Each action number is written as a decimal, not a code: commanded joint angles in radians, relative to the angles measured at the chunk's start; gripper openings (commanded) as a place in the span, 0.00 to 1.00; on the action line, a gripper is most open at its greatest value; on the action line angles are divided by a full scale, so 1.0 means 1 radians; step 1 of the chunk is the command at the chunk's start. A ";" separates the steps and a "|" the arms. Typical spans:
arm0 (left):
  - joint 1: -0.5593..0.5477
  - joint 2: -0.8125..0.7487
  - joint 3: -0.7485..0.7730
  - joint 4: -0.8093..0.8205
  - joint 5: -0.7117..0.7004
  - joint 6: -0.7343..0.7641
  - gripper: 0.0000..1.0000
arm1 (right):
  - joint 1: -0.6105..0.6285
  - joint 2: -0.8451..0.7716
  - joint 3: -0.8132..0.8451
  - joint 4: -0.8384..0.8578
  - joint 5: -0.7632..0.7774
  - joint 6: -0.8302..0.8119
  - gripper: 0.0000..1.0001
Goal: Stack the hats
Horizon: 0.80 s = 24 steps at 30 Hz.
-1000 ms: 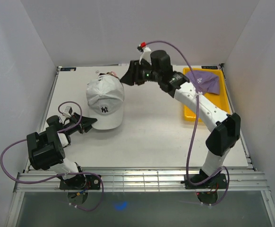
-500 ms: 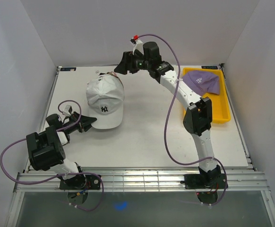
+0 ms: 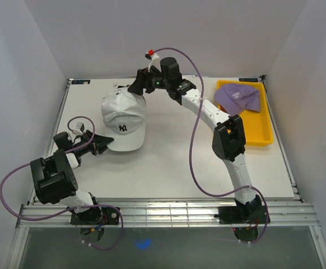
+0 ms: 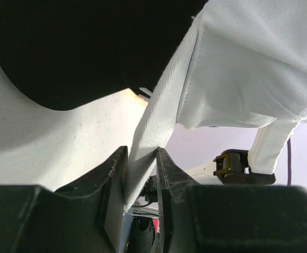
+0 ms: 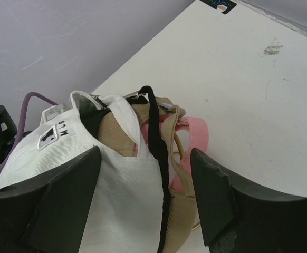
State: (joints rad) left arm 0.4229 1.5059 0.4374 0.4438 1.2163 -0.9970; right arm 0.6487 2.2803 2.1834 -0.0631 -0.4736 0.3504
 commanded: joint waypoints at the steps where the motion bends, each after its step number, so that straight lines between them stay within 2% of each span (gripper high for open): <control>1: 0.005 -0.026 0.032 -0.070 -0.077 0.041 0.36 | 0.012 -0.018 0.009 0.029 0.004 -0.030 0.73; 3: 0.005 -0.027 0.037 -0.082 -0.080 0.049 0.36 | 0.014 -0.018 -0.003 0.028 0.012 -0.033 0.68; 7: 0.005 -0.021 0.044 -0.102 -0.087 0.067 0.36 | 0.016 -0.012 -0.019 0.020 0.027 -0.030 0.51; 9: 0.005 -0.016 0.046 -0.112 -0.090 0.077 0.35 | 0.017 -0.005 -0.014 0.005 0.044 -0.030 0.49; 12: 0.005 -0.012 0.044 -0.132 -0.106 0.093 0.33 | 0.017 -0.001 -0.011 -0.018 0.085 -0.022 0.41; 14: 0.005 -0.007 0.044 -0.148 -0.116 0.101 0.30 | 0.017 0.004 -0.011 -0.040 0.115 -0.013 0.39; 19: 0.005 0.007 0.049 -0.195 -0.149 0.138 0.17 | 0.019 0.024 -0.005 -0.076 0.174 0.012 0.38; 24: 0.005 0.033 0.076 -0.306 -0.210 0.205 0.08 | 0.025 0.054 0.026 -0.136 0.210 0.018 0.37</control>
State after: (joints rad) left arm 0.4229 1.5127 0.4938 0.2752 1.1751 -0.8753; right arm 0.6720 2.2822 2.1883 -0.0887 -0.3561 0.3866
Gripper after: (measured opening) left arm 0.330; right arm 0.378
